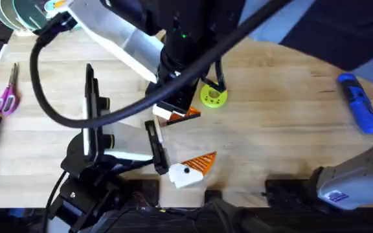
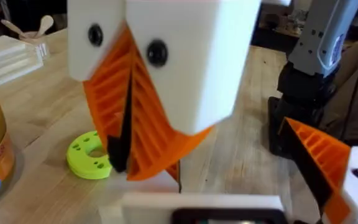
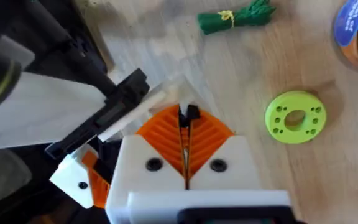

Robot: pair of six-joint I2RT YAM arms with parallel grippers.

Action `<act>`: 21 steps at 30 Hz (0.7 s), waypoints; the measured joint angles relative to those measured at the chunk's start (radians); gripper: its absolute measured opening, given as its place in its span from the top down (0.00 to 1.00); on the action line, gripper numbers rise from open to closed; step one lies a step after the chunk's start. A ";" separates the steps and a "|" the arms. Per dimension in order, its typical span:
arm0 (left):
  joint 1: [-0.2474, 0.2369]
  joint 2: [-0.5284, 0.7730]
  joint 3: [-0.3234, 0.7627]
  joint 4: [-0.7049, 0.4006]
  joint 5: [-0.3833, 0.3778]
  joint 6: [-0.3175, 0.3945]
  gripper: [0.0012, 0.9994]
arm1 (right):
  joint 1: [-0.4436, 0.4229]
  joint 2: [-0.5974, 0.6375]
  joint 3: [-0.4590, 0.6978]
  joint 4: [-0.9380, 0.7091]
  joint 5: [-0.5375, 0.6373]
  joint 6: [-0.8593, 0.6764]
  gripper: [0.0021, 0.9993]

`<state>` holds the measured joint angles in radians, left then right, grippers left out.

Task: Pick up the gripper from the table and insert it into the empty holder that is missing its gripper. Then pick up a screw, insert it into the mounting hole, and use the screwdriver to tighten it. Finally, clean up the table by picking up the vegetable and placing it into the bucket.

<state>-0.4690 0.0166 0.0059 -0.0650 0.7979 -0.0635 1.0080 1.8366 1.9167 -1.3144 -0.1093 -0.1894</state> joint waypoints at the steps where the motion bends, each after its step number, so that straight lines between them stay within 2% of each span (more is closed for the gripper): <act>1: 0.000 0.000 0.000 0.000 0.000 0.000 0.01 | 0.000 0.000 0.000 0.000 0.000 0.002 0.99; 2: 0.000 0.000 0.000 0.000 -0.001 0.000 0.01 | 0.000 0.000 0.000 -0.001 -0.001 0.008 0.93; 8: 0.000 0.000 0.000 0.000 0.001 0.001 0.01 | -0.003 -0.003 0.000 -0.025 0.009 0.002 0.31; 10: 0.000 0.000 0.000 0.000 0.002 0.004 0.01 | -0.010 -0.005 0.008 -0.057 0.011 0.002 0.14; 15: 0.000 0.000 0.000 0.001 0.003 0.004 0.01 | -0.044 -0.010 0.084 -0.184 0.011 0.003 0.11; 21: 0.000 0.000 0.000 0.000 0.003 0.004 0.01 | -0.127 -0.065 0.194 -0.286 0.011 0.003 0.11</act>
<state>-0.4690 0.0166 0.0059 -0.0647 0.8006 -0.0593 0.8814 1.7715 2.1103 -1.6008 -0.0982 -0.1867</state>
